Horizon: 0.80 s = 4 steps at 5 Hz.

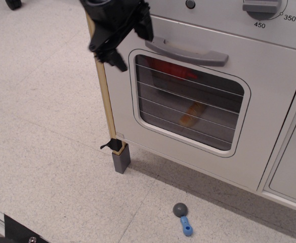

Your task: Open oven

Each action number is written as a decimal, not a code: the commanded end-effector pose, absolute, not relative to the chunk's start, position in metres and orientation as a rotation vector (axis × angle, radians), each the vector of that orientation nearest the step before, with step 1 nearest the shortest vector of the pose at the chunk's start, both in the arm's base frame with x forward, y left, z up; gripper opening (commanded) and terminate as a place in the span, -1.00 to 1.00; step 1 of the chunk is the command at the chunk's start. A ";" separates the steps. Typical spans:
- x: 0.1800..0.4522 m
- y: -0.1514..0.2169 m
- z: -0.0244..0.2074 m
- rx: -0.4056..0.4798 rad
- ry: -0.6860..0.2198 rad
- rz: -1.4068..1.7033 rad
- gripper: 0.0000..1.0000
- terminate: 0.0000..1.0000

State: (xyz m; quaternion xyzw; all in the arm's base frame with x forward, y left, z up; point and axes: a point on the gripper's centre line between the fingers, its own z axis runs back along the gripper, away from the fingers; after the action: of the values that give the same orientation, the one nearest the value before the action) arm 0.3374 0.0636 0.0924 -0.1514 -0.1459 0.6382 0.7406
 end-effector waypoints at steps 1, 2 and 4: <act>0.362 0.053 0.098 -0.458 -0.311 1.454 1.00 -1.00; 0.362 0.040 0.090 -0.476 -0.287 1.438 1.00 -1.00; 0.355 0.031 0.075 -0.451 -0.290 1.423 1.00 -1.00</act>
State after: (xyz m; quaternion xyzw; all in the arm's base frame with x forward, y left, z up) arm 0.3567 0.0215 0.0676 -0.2002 -0.1234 0.6475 0.7249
